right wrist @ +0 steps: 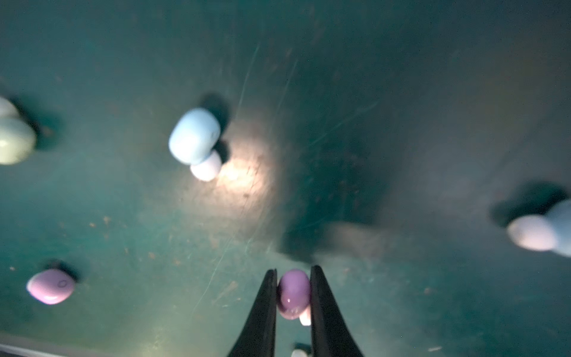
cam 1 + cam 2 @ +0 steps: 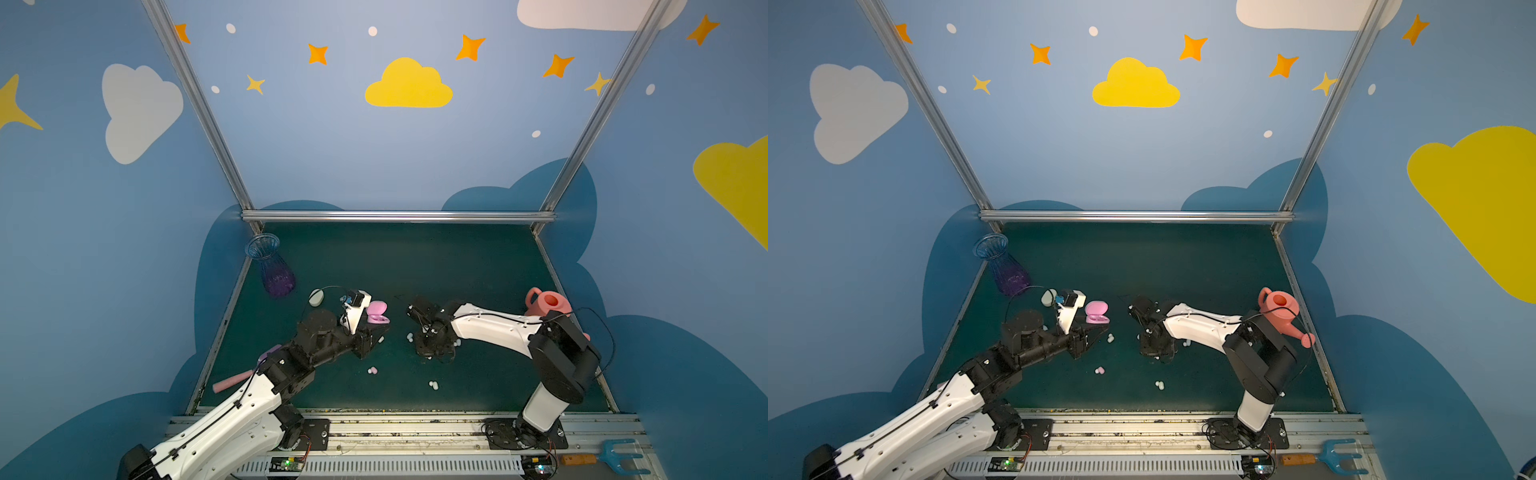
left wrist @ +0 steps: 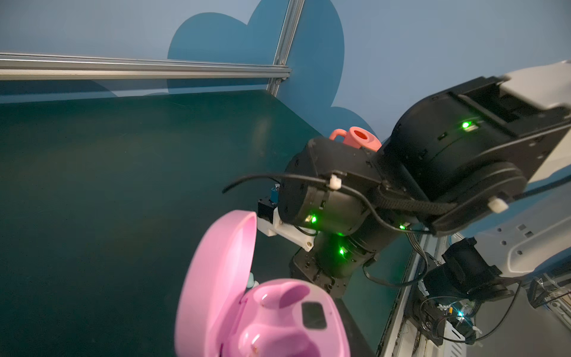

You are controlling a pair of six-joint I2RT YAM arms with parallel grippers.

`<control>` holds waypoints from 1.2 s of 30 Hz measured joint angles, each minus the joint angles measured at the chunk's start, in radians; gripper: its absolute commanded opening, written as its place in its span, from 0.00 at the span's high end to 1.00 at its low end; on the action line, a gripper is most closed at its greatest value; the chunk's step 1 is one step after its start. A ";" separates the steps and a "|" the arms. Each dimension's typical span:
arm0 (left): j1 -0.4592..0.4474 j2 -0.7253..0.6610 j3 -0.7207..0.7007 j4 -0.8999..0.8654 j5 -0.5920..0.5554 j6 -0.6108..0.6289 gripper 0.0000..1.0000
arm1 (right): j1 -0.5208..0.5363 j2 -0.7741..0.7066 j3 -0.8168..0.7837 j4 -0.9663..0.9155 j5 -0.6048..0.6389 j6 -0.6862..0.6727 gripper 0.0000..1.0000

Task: Insert wireless bluetooth earbuds into charging case
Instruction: Pick up the wireless bluetooth earbud from the bottom-center of the table, then insert the wireless bluetooth earbud into the charging case.

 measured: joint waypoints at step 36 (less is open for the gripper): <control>0.000 0.656 0.218 0.709 0.532 0.068 0.96 | -0.362 -0.715 0.135 -0.012 -0.559 -0.245 0.84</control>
